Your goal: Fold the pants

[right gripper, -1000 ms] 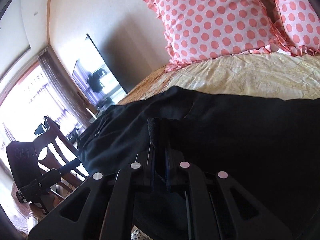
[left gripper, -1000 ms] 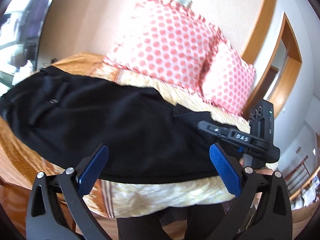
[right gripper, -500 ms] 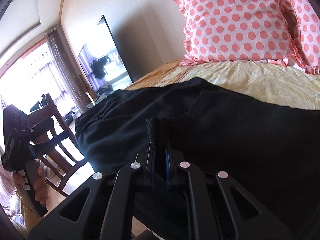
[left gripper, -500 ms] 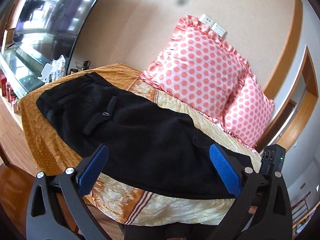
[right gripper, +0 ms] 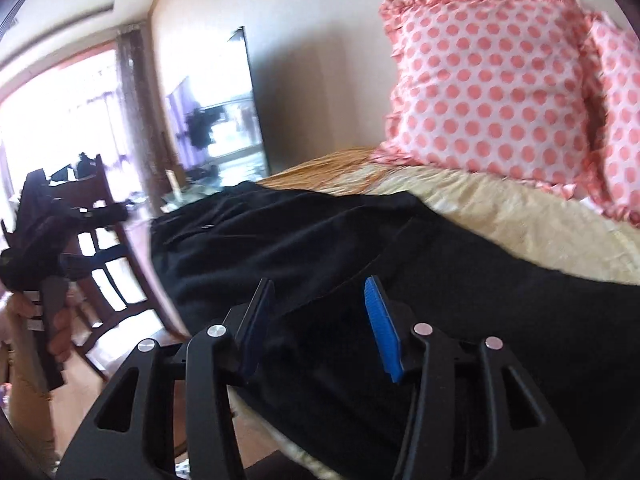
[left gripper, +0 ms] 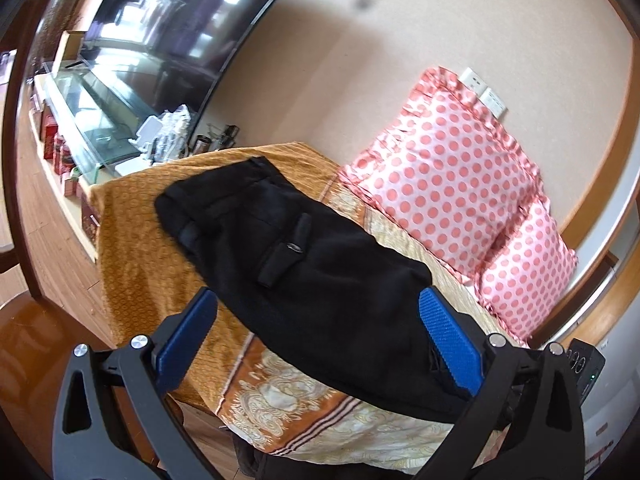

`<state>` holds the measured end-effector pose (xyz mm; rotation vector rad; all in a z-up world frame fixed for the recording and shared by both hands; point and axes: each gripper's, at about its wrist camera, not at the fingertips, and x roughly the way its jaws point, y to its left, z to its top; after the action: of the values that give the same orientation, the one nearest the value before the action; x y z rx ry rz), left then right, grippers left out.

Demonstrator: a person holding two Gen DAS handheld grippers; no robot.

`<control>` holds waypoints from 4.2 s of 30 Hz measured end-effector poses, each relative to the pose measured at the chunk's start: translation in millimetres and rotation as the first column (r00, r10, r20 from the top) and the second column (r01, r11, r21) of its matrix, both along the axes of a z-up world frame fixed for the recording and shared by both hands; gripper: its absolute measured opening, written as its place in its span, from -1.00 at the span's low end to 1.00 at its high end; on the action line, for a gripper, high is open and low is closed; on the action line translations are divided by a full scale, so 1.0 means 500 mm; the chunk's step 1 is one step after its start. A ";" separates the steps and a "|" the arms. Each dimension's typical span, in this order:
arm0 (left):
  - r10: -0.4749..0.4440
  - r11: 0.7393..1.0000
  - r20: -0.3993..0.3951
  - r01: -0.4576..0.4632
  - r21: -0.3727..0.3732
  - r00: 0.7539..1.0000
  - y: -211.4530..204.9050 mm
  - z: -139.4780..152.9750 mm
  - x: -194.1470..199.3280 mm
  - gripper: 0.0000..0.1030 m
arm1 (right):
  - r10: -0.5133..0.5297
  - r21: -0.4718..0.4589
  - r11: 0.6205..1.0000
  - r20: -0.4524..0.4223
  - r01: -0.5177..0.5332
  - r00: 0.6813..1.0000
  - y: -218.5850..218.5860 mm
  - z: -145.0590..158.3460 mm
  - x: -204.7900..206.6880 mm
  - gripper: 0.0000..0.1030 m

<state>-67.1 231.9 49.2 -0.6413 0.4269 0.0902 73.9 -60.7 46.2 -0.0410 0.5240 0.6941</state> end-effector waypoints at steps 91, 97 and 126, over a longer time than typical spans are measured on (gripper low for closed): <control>-0.825 0.514 -0.170 0.841 0.166 0.538 -0.795 0.037 0.305 -0.63 | -0.547 0.263 0.761 -0.233 0.594 0.804 -0.630 -0.057 -0.139 0.67; -0.817 0.493 -0.207 0.838 0.233 0.538 -0.811 0.003 0.276 -0.38 | -0.564 0.246 0.759 -0.212 0.602 0.798 -0.632 -0.049 -0.143 0.67; -0.521 0.702 -0.238 0.570 0.427 0.820 -0.587 -0.046 0.221 0.96 | -0.379 -0.040 0.925 -0.073 0.378 0.922 -0.356 -0.015 -0.032 0.64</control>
<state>43.4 -61.8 26.2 0.0103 0.6528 -0.3404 57.6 -238.5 38.9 0.0640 0.5967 0.3100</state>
